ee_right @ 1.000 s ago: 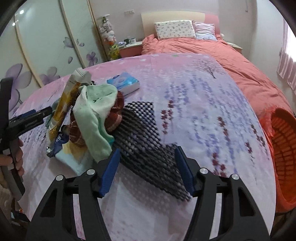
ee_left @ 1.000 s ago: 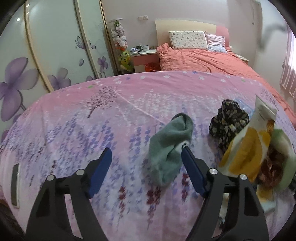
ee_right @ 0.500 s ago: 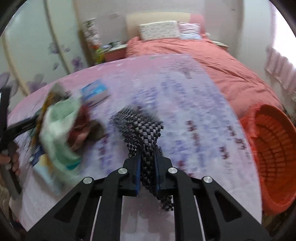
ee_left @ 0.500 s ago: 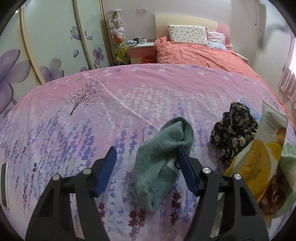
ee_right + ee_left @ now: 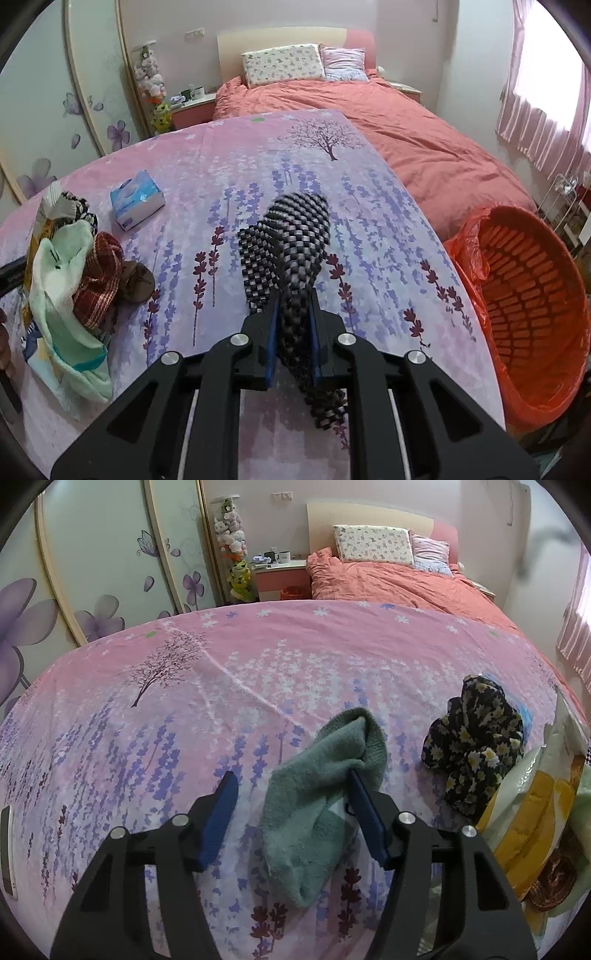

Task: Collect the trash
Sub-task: 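Grasp the black checkered mesh with the right tool while the left grasps grey-green cloth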

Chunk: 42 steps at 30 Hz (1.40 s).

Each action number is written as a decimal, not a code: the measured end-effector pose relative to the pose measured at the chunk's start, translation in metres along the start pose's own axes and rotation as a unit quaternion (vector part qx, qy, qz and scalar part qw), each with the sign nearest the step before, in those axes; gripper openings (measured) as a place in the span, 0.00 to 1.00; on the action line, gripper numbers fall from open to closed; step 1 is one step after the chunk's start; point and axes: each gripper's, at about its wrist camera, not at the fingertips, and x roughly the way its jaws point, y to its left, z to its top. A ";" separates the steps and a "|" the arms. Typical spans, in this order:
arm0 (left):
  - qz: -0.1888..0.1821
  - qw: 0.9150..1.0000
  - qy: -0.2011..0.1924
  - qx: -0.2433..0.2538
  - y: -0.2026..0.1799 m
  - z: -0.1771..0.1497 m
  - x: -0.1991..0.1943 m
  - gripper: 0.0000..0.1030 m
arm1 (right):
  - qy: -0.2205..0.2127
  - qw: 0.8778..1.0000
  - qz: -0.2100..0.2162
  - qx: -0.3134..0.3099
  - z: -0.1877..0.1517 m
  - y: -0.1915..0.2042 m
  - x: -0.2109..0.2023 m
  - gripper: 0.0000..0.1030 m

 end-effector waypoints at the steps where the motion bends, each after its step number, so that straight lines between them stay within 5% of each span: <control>1: 0.002 1.000 0.000 0.001 0.000 0.000 0.000 0.60 | 0.002 1.000 0.003 0.008 0.000 -0.001 0.000 0.19; 6: 0.009 1.000 0.001 0.000 -0.001 -0.002 0.001 0.63 | 0.004 0.999 0.023 0.033 -0.003 -0.021 -0.001 0.23; 12: -0.015 0.999 0.016 -0.043 0.018 -0.003 0.007 0.79 | 0.005 1.000 -0.010 0.019 -0.003 -0.017 -0.001 0.34; 16: -0.011 1.000 0.012 -0.016 0.015 -0.006 0.004 0.78 | 0.006 1.000 -0.004 0.025 -0.002 -0.023 0.000 0.35; 22: -0.006 0.998 -0.005 0.056 -0.001 -0.005 -0.002 0.63 | 0.006 1.000 -0.003 0.026 0.000 -0.025 0.000 0.35; 27: -0.033 0.998 -0.003 0.056 -0.004 0.000 0.000 0.49 | 0.005 1.000 -0.002 0.025 -0.001 -0.026 0.000 0.35; 30: -0.059 0.997 -0.005 0.055 -0.006 -0.001 -0.001 0.32 | 0.004 1.000 0.004 0.027 -0.002 -0.029 -0.001 0.35; 34: -0.061 0.996 -0.010 0.070 -0.014 -0.005 -0.004 0.11 | 0.002 1.000 0.018 0.008 -0.001 -0.028 -0.002 0.16; 42: -0.053 0.996 -0.026 0.063 -0.007 -0.007 -0.027 0.09 | -0.017 1.000 0.020 -0.017 0.001 -0.020 -0.021 0.12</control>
